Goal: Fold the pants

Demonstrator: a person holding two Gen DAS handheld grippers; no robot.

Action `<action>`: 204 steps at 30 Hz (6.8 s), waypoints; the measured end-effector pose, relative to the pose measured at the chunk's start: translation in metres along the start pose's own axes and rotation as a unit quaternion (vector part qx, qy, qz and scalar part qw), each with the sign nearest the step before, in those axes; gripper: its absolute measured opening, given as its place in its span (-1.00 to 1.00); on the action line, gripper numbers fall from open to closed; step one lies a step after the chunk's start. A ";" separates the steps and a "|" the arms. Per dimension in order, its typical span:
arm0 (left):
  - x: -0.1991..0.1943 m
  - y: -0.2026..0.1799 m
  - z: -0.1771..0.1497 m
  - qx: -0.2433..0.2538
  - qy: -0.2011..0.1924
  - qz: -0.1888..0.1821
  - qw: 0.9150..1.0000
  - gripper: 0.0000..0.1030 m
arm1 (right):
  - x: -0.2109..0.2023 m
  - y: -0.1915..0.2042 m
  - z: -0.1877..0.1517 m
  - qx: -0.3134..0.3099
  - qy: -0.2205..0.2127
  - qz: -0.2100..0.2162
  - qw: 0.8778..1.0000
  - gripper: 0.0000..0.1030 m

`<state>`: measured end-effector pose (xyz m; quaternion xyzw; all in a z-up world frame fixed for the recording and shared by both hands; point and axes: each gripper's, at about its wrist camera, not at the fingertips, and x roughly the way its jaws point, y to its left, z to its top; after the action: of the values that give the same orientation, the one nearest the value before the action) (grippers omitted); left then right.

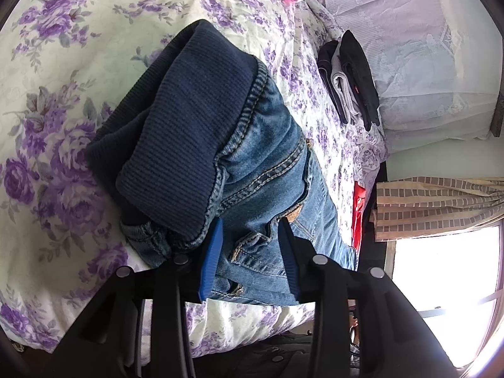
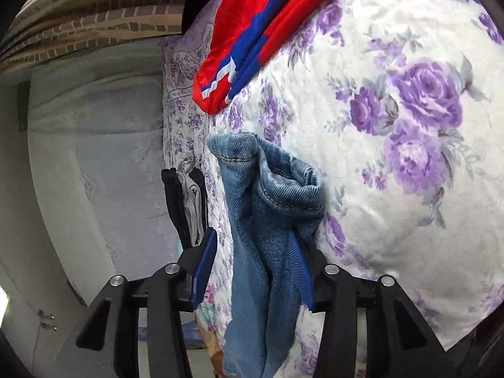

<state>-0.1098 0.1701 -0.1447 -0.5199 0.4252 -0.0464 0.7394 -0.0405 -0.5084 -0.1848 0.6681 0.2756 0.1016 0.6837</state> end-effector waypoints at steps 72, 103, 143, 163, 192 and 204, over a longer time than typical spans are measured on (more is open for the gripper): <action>0.113 -0.107 -0.048 0.227 0.160 0.052 0.959 0.21 | 0.266 0.154 -0.161 -0.345 0.485 -0.058 0.801 0.18; 0.091 -0.072 -0.059 0.155 0.129 0.011 0.979 -0.13 | 0.328 0.153 -0.231 -0.400 0.565 -0.113 0.713 -0.95; 0.099 -0.117 -0.056 0.246 0.042 0.144 0.958 0.37 | 0.017 0.099 -0.045 -0.331 0.167 -0.203 0.906 0.30; 0.101 -0.145 -0.076 0.234 -0.020 0.270 0.934 0.90 | -0.004 0.030 0.049 -0.197 0.076 -0.029 0.977 0.22; 0.023 -0.092 -0.016 0.159 -0.057 0.140 0.976 0.90 | 0.010 0.124 -0.005 -0.316 0.009 -0.091 0.944 -0.63; -0.042 -0.064 -0.015 0.133 -0.112 0.123 0.977 0.90 | 0.128 0.209 -0.237 -0.694 0.205 -0.068 0.687 -0.64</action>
<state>-0.1228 0.1511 -0.0706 -0.3626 0.3903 0.0478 0.8449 -0.0086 -0.2223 -0.0027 -0.0546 0.3042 0.3517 0.8836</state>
